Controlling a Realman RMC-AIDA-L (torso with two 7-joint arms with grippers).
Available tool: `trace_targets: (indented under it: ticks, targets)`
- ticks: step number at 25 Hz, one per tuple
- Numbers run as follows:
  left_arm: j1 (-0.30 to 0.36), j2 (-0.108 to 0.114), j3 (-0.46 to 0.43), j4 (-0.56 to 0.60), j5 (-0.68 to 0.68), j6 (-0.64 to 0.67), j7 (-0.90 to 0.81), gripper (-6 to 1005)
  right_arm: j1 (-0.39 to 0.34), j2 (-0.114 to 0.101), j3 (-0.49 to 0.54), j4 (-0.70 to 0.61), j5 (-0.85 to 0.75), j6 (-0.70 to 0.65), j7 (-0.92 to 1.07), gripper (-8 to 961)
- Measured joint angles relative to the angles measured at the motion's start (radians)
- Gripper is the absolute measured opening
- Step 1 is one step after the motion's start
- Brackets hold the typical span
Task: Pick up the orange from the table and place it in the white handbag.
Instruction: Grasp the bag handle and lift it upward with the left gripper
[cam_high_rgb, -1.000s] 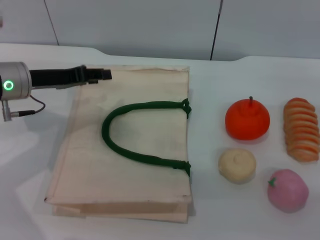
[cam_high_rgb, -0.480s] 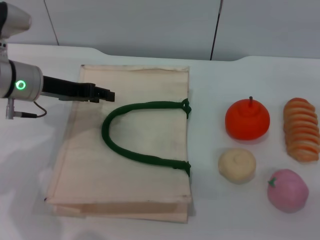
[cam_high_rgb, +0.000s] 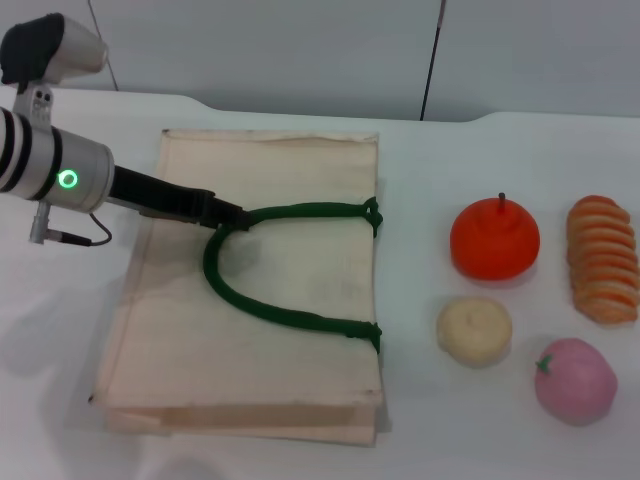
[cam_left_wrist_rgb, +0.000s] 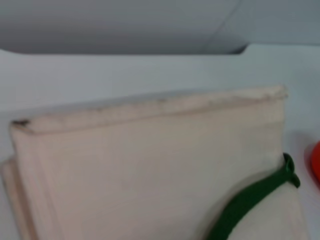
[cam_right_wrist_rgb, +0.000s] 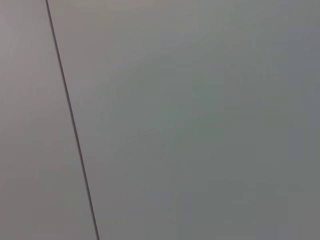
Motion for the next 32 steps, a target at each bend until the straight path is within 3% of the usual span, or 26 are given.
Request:
trace_targets:
  ticks: [15,27,32]
  targets:
    - [-0.024,0.001,0.0,0.063,0.139,-0.07,-0.052,550,0.0,0.0,0.003,0.0,0.0,0.003,0.0,767]
    - [-0.025,0.002,0.0,0.07,0.135,-0.082,-0.06,509,-0.003,0.0,0.005,0.0,0.0,0.006,0.0,767]
    - [-0.025,0.004,0.0,0.07,0.133,-0.082,-0.06,284,-0.003,0.0,0.006,0.0,0.0,0.006,0.0,767]
